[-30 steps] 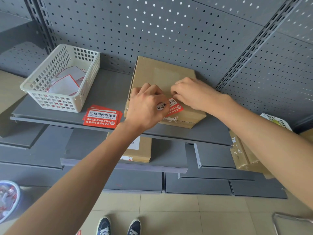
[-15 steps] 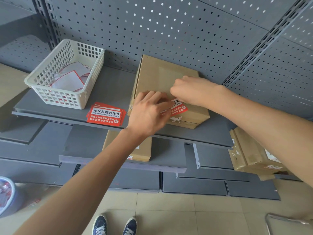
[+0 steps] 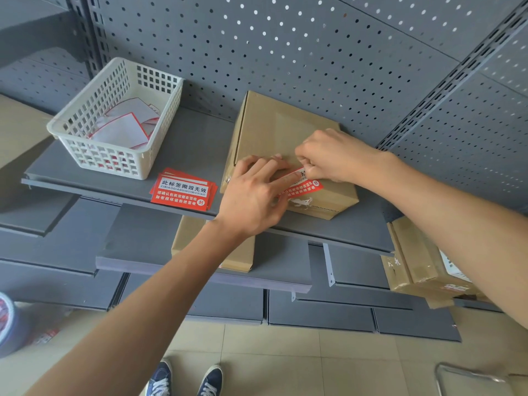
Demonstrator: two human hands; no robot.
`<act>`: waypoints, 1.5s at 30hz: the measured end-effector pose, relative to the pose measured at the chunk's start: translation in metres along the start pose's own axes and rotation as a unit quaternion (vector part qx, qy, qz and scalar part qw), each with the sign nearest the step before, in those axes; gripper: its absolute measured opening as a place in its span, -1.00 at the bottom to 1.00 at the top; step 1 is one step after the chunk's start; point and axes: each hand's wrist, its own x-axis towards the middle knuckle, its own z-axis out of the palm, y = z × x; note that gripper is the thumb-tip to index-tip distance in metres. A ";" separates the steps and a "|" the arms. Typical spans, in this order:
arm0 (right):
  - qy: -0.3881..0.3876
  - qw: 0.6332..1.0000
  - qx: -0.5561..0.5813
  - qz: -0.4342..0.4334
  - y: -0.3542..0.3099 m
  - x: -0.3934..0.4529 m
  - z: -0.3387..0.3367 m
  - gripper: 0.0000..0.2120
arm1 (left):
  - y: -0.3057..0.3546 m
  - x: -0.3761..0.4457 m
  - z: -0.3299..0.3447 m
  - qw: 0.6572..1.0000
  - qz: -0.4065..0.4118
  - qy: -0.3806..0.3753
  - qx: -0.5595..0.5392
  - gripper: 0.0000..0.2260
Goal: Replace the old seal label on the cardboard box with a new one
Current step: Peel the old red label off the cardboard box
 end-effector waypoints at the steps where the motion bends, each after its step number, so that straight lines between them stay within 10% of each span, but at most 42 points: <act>1: 0.002 1.000 0.008 -0.001 0.001 0.000 0.001 -0.87 | 0.000 0.000 0.000 1.000 0.000 0.000 0.000 -0.63; 25: 0.076 0.981 0.170 0.047 0.016 -0.012 0.021 -0.92 | 0.000 -0.001 -0.002 1.000 -0.006 -0.017 -0.002 -0.61; 36: 0.017 0.994 -0.104 -0.016 0.002 -0.001 0.008 -0.90 | 0.000 -0.001 -0.001 1.000 -0.008 -0.022 -0.004 -0.59; 45: -0.033 0.994 -0.100 -0.012 -0.003 0.006 -0.001 -0.91 | 0.001 -0.001 -0.001 1.000 -0.006 -0.011 -0.006 -0.58</act>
